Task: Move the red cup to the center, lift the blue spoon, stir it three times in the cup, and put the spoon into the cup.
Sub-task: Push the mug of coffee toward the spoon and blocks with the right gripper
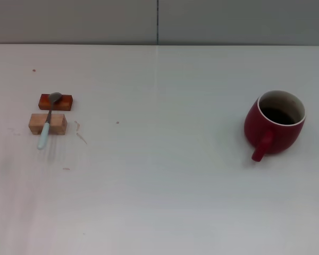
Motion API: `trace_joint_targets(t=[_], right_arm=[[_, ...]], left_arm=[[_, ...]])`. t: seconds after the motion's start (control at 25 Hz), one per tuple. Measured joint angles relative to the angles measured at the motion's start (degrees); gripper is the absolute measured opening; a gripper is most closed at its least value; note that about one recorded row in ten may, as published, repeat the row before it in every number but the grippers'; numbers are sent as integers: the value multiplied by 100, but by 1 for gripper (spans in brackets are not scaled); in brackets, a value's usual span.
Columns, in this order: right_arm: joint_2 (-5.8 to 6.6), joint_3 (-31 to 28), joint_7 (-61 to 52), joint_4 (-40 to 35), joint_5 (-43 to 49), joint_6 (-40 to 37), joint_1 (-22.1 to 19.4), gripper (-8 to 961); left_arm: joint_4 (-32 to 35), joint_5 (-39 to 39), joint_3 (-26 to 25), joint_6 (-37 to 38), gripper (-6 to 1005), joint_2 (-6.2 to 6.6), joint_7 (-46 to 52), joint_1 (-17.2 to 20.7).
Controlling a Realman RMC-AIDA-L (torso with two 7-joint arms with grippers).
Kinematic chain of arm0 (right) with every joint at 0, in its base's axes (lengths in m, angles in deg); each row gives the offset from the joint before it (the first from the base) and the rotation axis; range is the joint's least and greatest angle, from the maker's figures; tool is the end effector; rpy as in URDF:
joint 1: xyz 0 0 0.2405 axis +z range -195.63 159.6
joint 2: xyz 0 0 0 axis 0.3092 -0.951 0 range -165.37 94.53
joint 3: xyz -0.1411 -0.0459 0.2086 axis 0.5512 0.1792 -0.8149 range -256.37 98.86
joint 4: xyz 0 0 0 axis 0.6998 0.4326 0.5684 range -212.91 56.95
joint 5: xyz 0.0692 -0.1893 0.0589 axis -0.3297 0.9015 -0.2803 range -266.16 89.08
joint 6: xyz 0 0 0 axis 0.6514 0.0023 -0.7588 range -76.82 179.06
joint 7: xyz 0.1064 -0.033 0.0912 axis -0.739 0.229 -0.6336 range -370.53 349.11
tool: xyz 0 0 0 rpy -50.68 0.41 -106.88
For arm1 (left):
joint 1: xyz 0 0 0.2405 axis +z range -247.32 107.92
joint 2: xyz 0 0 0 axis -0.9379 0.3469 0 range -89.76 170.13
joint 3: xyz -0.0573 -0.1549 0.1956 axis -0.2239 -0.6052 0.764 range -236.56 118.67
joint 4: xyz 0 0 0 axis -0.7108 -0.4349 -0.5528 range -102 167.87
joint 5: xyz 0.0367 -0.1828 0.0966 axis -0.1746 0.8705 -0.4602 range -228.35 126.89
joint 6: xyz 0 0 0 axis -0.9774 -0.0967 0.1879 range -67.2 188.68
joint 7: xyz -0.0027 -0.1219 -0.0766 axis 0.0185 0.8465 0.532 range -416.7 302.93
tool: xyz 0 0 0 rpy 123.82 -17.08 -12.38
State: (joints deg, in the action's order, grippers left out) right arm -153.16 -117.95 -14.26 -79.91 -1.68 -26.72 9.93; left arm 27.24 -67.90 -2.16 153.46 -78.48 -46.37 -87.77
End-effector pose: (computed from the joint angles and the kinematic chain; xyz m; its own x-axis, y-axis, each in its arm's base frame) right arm 0.3830 0.3151 0.0992 0.7609 0.2514 -0.5982 -0.6412 0.4328 -0.6337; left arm -0.3690 0.2474 0.0390 0.7116 -0.2468 0.6578 0.6900 0.0692 -0.7205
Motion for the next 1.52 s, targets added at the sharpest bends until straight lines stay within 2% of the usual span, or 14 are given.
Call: trace_joint_targets(t=[0.24,0.8,0.96,1.0,1.04,1.2,1.44,1.52], right_arm=[[-101,0,-1,36,-6,31,-37,640],[-141,100,100,357,142,70,-560,623],[-160,140,782,420,618,152,-728,589],[-161,141,1096,460,710,205,-752,580],[-162,141,1965,590,824,391,-781,572],[-168,161,3114,772,877,593,-794,394],[-178,677,4681,958,958,579,-855,132],[-180,731,4928,1005,959,584,-865,90]], left_arm=[[-9,9,-1,-57,587,16,165,61],[228,36,-101,-280,588,22,282,-93],[361,39,-101,-390,588,20,284,-126],[382,39,-100,-405,588,20,284,-131],[400,39,-99,-417,588,19,284,-150],[419,39,-98,-442,588,19,275,-168],[479,38,-97,-542,588,12,249,-206],[480,38,-97,-549,588,11,244,-225]])
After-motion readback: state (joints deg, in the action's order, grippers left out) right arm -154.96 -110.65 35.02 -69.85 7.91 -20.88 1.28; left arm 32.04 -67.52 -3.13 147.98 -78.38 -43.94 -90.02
